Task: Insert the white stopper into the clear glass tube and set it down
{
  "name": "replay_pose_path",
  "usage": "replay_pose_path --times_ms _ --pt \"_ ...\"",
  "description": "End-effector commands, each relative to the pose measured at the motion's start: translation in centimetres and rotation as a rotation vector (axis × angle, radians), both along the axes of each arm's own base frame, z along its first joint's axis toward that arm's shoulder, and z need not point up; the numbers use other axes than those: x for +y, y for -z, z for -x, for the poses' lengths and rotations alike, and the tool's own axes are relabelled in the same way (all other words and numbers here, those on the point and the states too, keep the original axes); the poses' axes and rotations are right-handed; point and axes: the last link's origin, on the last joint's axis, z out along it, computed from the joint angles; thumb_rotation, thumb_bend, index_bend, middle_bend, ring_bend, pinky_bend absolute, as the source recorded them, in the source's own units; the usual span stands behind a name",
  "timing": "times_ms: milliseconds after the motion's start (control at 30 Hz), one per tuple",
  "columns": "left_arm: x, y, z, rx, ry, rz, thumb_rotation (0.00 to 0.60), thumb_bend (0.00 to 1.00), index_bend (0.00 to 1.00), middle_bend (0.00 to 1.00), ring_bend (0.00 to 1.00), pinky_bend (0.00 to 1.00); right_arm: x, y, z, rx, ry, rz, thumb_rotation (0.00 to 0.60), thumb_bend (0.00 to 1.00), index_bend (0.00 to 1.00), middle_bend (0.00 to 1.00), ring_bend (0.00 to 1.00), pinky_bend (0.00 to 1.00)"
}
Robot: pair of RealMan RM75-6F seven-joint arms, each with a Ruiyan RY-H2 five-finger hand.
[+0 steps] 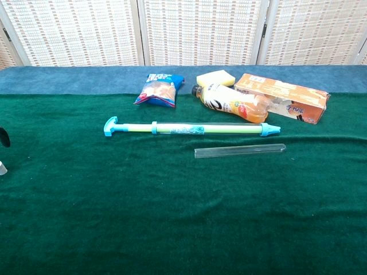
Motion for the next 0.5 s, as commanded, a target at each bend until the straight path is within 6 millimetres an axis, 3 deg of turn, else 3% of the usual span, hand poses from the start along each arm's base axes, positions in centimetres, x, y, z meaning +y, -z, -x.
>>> replay_pose_path --times_ms 33,500 --pt "0.1 0.4 0.1 -0.005 0.002 0.005 0.6 0.32 0.37 0.95 0.84 0.76 0.0 0.0 0.0 0.0 0.001 0.002 0.6 0.48 0.05 0.12 0.24 0.11" --pt "1.1 1.6 1.1 -0.005 -0.018 0.007 0.6 0.33 0.42 0.95 0.86 0.78 -0.1 0.1 0.0 -0.003 -0.002 -0.002 0.6 0.47 0.05 0.12 0.24 0.11"
